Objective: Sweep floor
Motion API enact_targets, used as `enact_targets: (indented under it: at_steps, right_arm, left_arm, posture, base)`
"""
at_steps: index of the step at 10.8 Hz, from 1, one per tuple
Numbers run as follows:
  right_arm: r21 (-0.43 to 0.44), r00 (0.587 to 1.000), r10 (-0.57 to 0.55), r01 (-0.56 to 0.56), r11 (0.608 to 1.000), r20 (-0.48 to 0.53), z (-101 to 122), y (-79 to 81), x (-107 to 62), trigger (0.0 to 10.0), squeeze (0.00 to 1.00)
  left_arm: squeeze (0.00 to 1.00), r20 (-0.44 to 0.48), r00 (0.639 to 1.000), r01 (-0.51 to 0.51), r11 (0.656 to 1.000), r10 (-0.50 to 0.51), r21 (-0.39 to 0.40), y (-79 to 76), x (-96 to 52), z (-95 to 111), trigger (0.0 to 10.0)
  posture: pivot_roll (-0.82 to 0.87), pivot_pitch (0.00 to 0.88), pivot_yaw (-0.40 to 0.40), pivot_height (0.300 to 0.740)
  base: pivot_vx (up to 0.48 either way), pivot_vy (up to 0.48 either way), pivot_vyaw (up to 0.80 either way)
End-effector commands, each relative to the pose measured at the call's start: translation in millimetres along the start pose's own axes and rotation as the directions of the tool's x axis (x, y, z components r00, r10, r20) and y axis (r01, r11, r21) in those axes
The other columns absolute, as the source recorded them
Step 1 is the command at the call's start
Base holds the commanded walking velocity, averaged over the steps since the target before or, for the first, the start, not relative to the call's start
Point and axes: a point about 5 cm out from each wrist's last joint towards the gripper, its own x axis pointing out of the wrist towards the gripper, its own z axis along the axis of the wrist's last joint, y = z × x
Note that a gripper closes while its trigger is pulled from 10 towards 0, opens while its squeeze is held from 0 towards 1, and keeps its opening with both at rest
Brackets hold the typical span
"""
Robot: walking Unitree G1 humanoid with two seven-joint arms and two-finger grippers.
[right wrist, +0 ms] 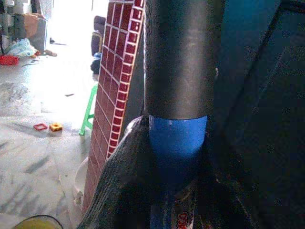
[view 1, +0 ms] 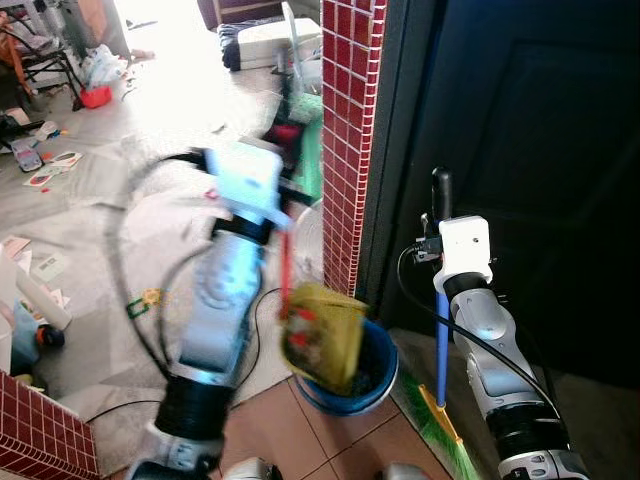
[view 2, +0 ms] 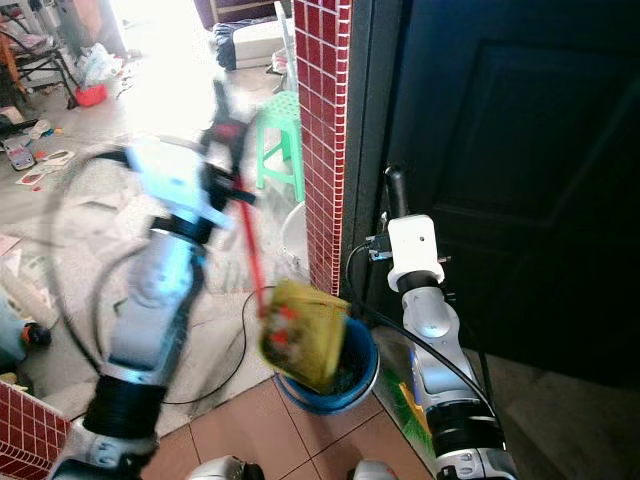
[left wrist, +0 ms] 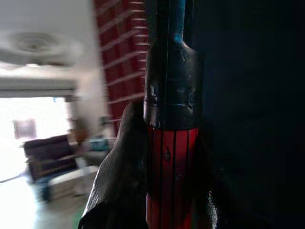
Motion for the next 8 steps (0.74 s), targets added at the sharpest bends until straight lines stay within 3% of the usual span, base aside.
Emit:
enact_targets:
  at_steps: [1,3,4,5,6,7,8]
  right_arm:
    - [-0.041,0.999,0.026,-0.025,0.999,0.048,8,2.3,2.9,10.0,0.00]
    - [-0.039,0.998,0.030,-0.028,0.999,0.050,9,4.6,3.2,10.0,0.00]
    - [-0.087,0.996,0.050,-0.043,0.995,0.080,12,5.2,3.5,10.0,0.00]
    - [-0.101,0.994,0.056,-0.047,0.994,0.090,13,5.8,2.9,10.0,0.00]
    - [-0.095,0.995,0.049,-0.041,0.995,0.082,11,4.7,1.3,10.0,0.00]
    - [-0.101,0.995,0.057,-0.048,0.994,0.082,10,6.3,0.6,10.0,0.00]
    - [-0.108,0.994,0.064,-0.054,0.993,0.090,12,7.5,1.4,10.0,0.00]
  left_arm:
    - [0.00,0.113,0.981,0.158,0.987,-0.157,0.008,-13.6,4.8,22,10.0]
    - [0.00,0.067,0.878,0.472,0.880,-0.474,0.046,-43.1,-0.5,18,10.0]
    - [0.00,0.036,0.805,0.591,0.806,-0.592,0.027,-54.4,-8.3,14,10.0]
    - [0.00,0.026,0.768,0.639,0.768,-0.640,0.028,-59.0,-12.7,13,10.0]
    - [0.00,0.012,0.735,0.676,0.733,-0.678,0.076,-62.6,-14.8,14,10.0]
    - [0.00,-0.045,0.711,0.696,0.692,-0.702,0.193,-61.6,-14.8,9,10.0]
    - [0.00,-0.038,0.721,0.686,0.704,-0.692,0.183,-59.8,-13.8,9,10.0]
  posture:
    - [-0.14,0.000,0.053,0.740]
    - [-0.14,0.000,0.056,0.740]
    - [-0.15,0.000,0.060,0.740]
    - [-0.15,0.000,0.062,0.740]
    - [-0.15,0.000,0.060,0.740]
    - [-0.15,0.000,0.057,0.740]
    - [-0.15,0.000,0.055,0.740]
  base:
    - [0.000,0.000,0.00]
    - [0.000,0.000,0.00]
    - [0.000,0.000,0.00]
    - [0.000,0.000,0.00]
    - [0.000,0.000,0.00]
    - [0.000,0.000,0.00]
    - [0.000,0.000,0.00]
